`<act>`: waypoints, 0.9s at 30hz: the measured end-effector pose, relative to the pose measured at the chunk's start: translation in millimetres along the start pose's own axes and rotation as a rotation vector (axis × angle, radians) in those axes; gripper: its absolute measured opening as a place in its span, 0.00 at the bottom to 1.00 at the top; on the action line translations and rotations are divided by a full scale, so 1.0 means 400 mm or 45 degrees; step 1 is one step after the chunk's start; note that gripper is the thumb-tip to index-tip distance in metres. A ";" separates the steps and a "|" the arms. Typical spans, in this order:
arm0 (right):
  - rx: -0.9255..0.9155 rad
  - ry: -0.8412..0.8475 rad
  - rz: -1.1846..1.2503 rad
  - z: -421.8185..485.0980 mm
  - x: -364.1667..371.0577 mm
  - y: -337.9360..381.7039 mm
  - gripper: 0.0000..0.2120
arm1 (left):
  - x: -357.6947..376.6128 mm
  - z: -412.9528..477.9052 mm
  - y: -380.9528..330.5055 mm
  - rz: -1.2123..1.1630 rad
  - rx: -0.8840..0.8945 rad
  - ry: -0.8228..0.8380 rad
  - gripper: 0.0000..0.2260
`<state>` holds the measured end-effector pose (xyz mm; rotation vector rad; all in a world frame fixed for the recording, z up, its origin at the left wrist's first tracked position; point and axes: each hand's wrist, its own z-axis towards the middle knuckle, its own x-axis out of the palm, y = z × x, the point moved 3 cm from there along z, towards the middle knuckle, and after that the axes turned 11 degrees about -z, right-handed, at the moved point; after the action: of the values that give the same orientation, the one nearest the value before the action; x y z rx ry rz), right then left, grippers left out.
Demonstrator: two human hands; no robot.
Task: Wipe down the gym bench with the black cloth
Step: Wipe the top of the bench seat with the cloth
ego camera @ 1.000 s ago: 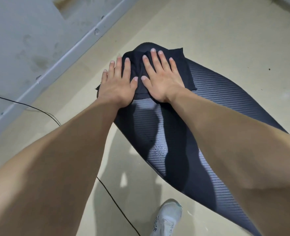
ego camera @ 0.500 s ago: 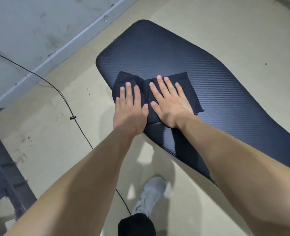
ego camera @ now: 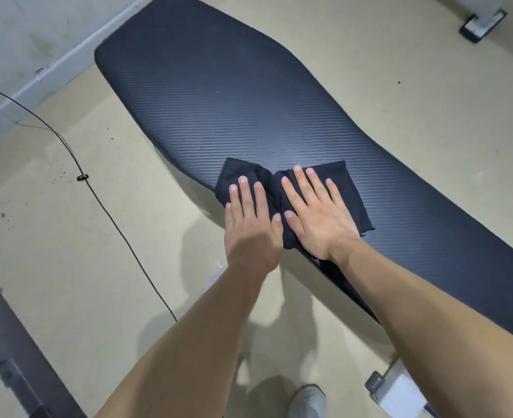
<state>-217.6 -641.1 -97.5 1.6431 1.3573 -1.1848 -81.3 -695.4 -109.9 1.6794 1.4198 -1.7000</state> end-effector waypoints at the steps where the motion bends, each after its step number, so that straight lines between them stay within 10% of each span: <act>1: 0.022 0.004 -0.001 -0.028 0.012 -0.016 0.29 | 0.014 -0.016 -0.025 -0.004 0.007 0.006 0.30; 11: 0.089 -0.023 0.012 -0.007 0.018 -0.068 0.30 | -0.014 0.066 -0.023 0.125 0.107 0.056 0.33; 27: 0.154 -0.062 0.038 0.746 -0.249 0.038 0.32 | -0.291 0.739 0.268 0.188 0.036 0.061 0.33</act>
<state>-271.2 -951.4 -108.2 1.7009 1.2480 -1.3026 -125.3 -1027.6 -110.1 1.8039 1.2640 -1.6161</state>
